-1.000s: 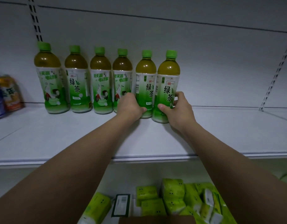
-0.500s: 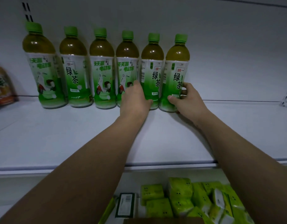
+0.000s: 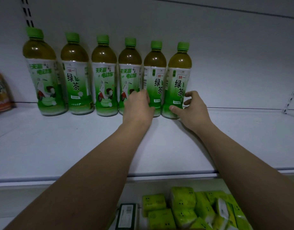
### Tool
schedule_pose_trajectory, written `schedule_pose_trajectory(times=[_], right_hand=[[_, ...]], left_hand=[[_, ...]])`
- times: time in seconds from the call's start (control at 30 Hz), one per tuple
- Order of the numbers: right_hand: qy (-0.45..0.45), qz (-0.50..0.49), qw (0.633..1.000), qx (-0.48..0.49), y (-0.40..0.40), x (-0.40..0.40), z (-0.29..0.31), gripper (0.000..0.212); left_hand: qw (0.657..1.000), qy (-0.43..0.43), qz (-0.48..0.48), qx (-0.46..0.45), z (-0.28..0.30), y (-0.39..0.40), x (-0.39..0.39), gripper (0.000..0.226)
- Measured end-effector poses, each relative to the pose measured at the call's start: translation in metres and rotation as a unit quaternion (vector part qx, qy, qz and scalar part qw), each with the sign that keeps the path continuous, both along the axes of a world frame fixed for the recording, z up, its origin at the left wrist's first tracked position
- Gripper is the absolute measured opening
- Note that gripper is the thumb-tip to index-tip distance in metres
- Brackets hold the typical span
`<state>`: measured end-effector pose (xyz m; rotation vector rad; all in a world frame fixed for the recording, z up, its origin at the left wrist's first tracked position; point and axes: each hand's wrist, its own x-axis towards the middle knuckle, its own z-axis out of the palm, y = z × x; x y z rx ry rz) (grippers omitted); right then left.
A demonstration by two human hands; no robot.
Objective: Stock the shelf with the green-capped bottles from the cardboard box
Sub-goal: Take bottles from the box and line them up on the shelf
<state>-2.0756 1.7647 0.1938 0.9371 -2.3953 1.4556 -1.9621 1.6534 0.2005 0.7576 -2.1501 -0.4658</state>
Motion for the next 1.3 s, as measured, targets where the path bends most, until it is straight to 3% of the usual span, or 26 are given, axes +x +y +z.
schedule_pose_trajectory(times=[0.13,0.23,0.3,0.5,0.73,0.93,1.1,1.23,1.3], right_hand=[[0.027,-0.037,0.999,0.026,0.001,0.012,0.000,0.056],[0.077,-0.059,0.990,0.104,0.012,0.030,0.010,0.047],[0.062,-0.053,0.985,0.151,0.021,0.040,0.022,0.043],[0.048,-0.027,0.964,0.262,0.067,0.075,0.043,0.022],[0.034,-0.001,0.970,0.241,0.123,0.119,0.054,0.033],[0.030,0.037,0.968,0.246,0.162,0.169,0.029,0.030],[-0.020,0.054,0.966,0.251,0.179,0.189,-0.034,0.028],[-0.120,0.067,0.956,0.260,0.186,0.202,-0.116,0.023],[-0.160,0.066,0.949,0.265,0.192,0.209,-0.156,0.020]], left_hand=[[0.999,-0.026,-0.016,-0.012,-0.002,0.006,0.006,0.024],[0.987,-0.153,-0.021,-0.049,0.002,0.019,0.018,0.041],[0.978,-0.202,-0.025,-0.051,0.010,0.027,0.027,0.045],[0.968,-0.247,-0.036,-0.034,0.033,0.055,0.064,0.044],[0.983,-0.173,-0.056,0.010,0.036,0.093,0.113,0.037],[0.993,-0.063,-0.076,-0.068,-0.011,0.145,0.168,0.021],[0.983,-0.096,-0.134,0.084,-0.081,0.163,0.193,0.022],[0.946,-0.196,-0.136,0.218,-0.169,0.173,0.201,0.015],[0.931,-0.240,-0.107,0.254,-0.215,0.178,0.200,0.026]])
